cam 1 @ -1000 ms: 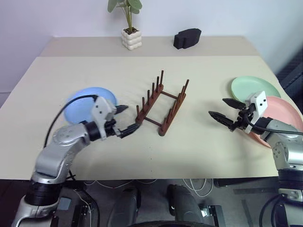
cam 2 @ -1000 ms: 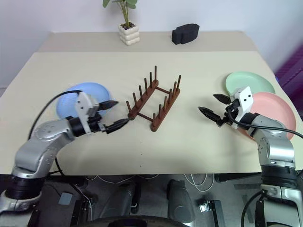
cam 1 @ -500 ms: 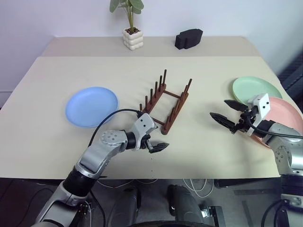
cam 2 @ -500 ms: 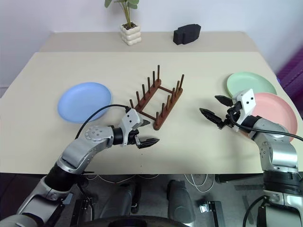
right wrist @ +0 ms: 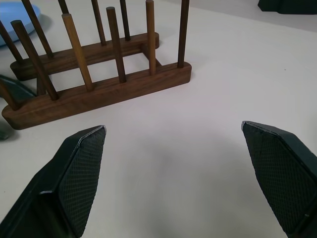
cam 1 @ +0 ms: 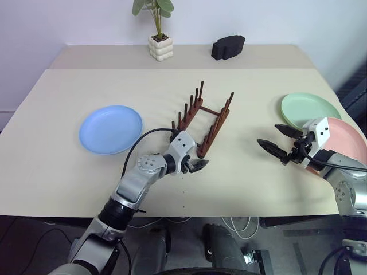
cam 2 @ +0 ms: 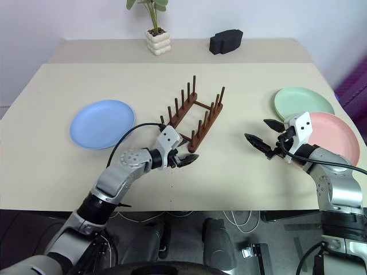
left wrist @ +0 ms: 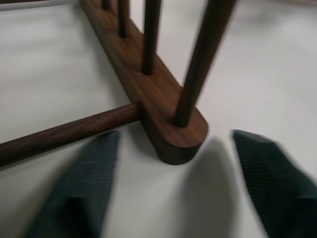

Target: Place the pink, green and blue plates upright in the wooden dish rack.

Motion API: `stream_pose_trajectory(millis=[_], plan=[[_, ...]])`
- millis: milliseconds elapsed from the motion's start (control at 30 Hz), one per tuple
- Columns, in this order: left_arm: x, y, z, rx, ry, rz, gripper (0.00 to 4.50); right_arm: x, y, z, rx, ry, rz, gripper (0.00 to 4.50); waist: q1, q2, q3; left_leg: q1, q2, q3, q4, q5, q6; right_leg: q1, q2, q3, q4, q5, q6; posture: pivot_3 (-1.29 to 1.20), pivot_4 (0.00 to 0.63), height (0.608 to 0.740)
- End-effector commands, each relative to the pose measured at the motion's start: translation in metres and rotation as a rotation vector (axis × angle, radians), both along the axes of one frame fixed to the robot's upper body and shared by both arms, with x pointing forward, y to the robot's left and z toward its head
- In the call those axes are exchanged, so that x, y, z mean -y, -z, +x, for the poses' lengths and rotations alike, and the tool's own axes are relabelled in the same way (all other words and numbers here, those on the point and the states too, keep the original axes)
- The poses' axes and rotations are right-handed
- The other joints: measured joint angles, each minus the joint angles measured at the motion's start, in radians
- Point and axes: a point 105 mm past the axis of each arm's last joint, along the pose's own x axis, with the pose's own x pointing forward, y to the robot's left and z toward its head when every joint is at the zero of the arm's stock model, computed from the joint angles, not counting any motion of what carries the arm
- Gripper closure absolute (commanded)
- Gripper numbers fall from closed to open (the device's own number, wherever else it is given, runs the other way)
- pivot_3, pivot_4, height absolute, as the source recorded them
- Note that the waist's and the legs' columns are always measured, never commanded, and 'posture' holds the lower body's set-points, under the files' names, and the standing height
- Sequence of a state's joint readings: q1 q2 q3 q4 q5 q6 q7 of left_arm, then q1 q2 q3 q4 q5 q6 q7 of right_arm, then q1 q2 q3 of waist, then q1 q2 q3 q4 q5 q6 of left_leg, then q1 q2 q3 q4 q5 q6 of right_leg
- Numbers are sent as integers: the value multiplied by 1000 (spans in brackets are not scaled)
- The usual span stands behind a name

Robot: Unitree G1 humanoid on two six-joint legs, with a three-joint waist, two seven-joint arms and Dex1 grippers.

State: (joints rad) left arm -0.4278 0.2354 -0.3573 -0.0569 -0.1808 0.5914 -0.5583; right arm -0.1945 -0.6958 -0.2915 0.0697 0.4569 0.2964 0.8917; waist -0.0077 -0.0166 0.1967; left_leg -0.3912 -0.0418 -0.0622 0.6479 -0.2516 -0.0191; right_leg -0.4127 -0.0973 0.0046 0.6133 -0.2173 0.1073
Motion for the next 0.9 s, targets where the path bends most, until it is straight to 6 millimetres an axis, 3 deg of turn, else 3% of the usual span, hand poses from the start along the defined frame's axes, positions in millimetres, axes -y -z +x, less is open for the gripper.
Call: stream_pose_trajectory(millis=[33,67,100,367,633,900], plan=[[-3,-1,2,10,-24,-6,2809,2,-14,-2,62,-7,10,0,0,0,0,0,0,0,0,0,0,0,0,0,0,0,0,0,150,731],[-3,-1,2,10,-28,-7,3403,2,-14,-2,61,-8,11,0,0,0,0,0,0,0,0,0,0,0,0,0,0,0,0,0,150,731],[-4,-2,3,11,-30,-8,3645,2,-13,-3,60,-9,11,0,0,0,0,0,0,0,0,0,0,0,0,0,0,0,0,0,150,731],[-11,-11,6,91,-6,20,3711,4,-3,-11,14,-36,-10,0,0,0,0,0,0,0,0,0,0,0,0,0,0,0,0,0,150,731],[-20,-37,-4,234,270,14,3711,7,2,-30,-50,-75,-40,0,0,0,0,0,0,0,0,0,0,0,0,0,0,-1,-3,0,150,731],[-43,-37,-2,159,462,34,3711,1,-8,-35,-33,-49,-42,0,0,0,0,-1,0,0,0,0,0,0,0,0,0,-2,-3,0,150,731]])
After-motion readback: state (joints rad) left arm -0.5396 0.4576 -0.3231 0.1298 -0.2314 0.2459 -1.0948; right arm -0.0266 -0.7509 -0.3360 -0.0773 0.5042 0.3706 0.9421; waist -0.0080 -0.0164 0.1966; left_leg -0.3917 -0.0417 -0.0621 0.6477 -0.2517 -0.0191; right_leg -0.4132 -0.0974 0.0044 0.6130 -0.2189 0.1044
